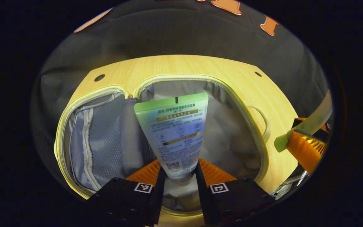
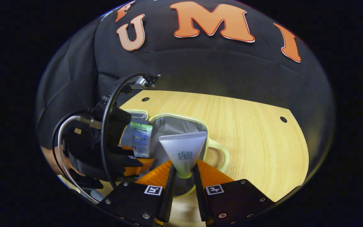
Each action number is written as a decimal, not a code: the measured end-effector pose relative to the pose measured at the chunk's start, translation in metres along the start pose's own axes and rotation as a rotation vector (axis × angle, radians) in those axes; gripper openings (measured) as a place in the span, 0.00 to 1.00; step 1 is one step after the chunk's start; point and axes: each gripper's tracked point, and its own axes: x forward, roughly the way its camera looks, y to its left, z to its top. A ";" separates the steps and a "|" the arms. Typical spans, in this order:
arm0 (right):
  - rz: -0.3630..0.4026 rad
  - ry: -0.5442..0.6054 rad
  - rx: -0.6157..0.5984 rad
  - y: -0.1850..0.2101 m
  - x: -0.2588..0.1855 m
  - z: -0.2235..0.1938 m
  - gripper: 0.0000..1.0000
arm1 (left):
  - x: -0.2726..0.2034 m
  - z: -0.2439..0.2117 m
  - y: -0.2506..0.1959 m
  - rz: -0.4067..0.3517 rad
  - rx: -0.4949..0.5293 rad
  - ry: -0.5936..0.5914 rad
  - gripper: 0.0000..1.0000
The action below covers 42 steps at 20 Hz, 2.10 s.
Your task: First open the suitcase, pack the skin care products into it, and then close the suitcase.
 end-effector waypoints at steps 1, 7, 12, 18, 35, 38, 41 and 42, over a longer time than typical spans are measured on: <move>0.008 0.005 0.002 -0.003 0.002 0.001 0.36 | 0.004 -0.005 0.002 0.025 -0.018 0.041 0.51; 0.055 0.033 -0.030 -0.020 0.016 0.000 0.36 | 0.031 -0.010 0.008 0.132 -0.072 0.131 0.51; 0.094 0.056 -0.061 -0.025 0.019 -0.006 0.36 | 0.022 -0.003 0.003 0.113 -0.127 0.058 0.56; 0.150 0.108 -0.034 -0.012 0.032 -0.015 0.35 | -0.048 0.014 0.021 0.161 -0.102 -0.166 0.80; 0.174 0.393 0.137 0.025 0.083 -0.067 0.36 | -0.178 -0.015 0.215 0.392 -0.429 -0.363 0.80; 0.151 0.419 0.182 0.029 0.092 -0.069 0.36 | -0.185 -0.026 0.252 0.416 -0.476 -0.390 0.80; 0.124 0.405 0.186 0.029 0.091 -0.068 0.39 | -0.187 -0.038 0.292 0.428 -0.519 -0.401 0.80; 0.116 0.409 0.186 0.029 0.089 -0.068 0.51 | -0.187 -0.043 0.300 0.409 -0.550 -0.396 0.81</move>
